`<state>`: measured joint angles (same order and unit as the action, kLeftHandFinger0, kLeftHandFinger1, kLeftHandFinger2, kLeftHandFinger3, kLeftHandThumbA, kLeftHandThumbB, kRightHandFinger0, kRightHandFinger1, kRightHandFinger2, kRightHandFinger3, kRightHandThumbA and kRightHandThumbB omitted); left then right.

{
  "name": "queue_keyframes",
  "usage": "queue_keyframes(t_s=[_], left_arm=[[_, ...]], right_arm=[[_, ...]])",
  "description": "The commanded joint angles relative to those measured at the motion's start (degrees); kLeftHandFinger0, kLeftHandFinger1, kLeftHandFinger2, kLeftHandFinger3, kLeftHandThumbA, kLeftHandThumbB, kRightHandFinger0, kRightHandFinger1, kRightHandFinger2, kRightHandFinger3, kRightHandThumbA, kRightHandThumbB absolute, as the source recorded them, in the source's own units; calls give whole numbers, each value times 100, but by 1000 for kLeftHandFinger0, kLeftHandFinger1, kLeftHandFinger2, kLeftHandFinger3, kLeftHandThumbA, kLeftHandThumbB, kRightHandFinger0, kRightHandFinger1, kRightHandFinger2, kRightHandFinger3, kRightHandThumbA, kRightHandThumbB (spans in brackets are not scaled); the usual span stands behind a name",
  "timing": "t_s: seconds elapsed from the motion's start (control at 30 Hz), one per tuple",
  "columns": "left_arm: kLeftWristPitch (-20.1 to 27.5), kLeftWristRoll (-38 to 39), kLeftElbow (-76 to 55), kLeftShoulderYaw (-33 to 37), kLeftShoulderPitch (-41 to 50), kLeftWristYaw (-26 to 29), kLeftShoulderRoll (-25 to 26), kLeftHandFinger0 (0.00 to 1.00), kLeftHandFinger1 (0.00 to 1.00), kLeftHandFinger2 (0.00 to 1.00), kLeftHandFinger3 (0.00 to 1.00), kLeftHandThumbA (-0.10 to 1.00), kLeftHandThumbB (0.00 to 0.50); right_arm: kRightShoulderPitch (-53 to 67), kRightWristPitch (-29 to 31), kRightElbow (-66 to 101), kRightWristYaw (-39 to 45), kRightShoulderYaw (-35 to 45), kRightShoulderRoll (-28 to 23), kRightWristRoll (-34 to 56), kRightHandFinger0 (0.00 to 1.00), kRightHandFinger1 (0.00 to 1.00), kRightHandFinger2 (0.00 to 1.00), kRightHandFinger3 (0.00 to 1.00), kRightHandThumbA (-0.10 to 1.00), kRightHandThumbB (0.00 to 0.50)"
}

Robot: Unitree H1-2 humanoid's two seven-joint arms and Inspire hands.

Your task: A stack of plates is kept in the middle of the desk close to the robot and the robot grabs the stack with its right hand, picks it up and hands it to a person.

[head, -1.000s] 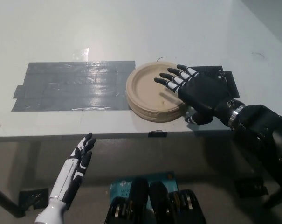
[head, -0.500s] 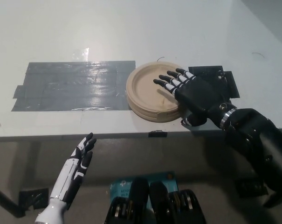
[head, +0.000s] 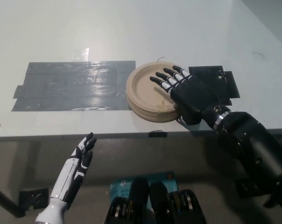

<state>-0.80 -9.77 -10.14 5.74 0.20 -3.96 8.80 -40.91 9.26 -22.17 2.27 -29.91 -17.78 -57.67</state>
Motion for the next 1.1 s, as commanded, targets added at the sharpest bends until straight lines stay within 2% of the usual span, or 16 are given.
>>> queue_keyframes(t_s=[0.0,0.7,0.73,0.77,0.8,0.83,0.87,0.9,0.93,0.97,1.0,1.03,1.07], left_arm=[[146,-45,-149,10,-99,-49,50,1000,1000,1000,1000,1000,0],[67,-82,-145,20,-171,-62,35,1000,1000,1000,1000,1000,0],[74,-85,-138,22,-176,-64,38,1000,1000,1000,1000,1000,0],[74,-87,-129,24,-188,-64,37,1000,1000,1000,1000,1000,0],[72,-83,-122,29,-200,-69,33,1000,1000,1000,1000,1000,0],[77,-91,-118,43,-207,-74,28,1000,1000,1000,1000,1000,0],[83,-103,-118,62,-210,-83,23,1000,1000,1000,1000,1000,0],[65,-96,-122,63,-222,-89,18,1000,1000,1000,1000,1000,0],[57,-91,-121,62,-244,-92,21,1000,1000,1000,1000,1000,0],[47,-86,-119,56,-275,-92,23,1000,1000,1000,1000,1000,0],[39,-76,-116,49,-303,-92,20,1000,1000,1000,1000,1000,0],[3,-52,-114,35,-348,-99,15,1000,1000,1000,1000,1000,0],[-14,-43,-110,28,-377,-102,10,1000,1000,1000,1000,1000,0]], right_arm=[[-163,-26,-123,-579,-4,61,-193,1000,1000,1000,1000,1000,500],[-10,35,-549,-629,-276,31,-221,1000,1000,1000,1000,1000,493],[-64,221,-721,-804,-428,29,-327,1000,1000,1000,1000,900,498],[-96,306,-816,-911,-469,32,-354,1000,1000,1000,1000,866,500],[-143,399,-953,-1087,-535,39,-411,1000,1000,1000,1000,696,478],[-208,509,-1147,-1269,-631,45,-486,1000,1000,1000,1000,414,390],[-274,604,-1345,-1455,-747,45,-556,925,936,978,1000,312,400],[-333,650,-1549,-1667,-823,68,-605,550,626,693,908,20,354],[-394,584,-1702,-1870,-926,81,-732,255,363,520,755,-76,317],[-464,477,-1852,-2169,-1044,92,-915,51,85,305,632,-95,317],[-503,456,-1907,-2335,-1083,89,-968,10,17,230,574,-99,316],[-566,466,-1975,-2550,-1127,73,-994,2,3,215,507,-100,315],[-611,488,-1998,-2608,-1155,55,-979,0,7,228,488,-100,323]])
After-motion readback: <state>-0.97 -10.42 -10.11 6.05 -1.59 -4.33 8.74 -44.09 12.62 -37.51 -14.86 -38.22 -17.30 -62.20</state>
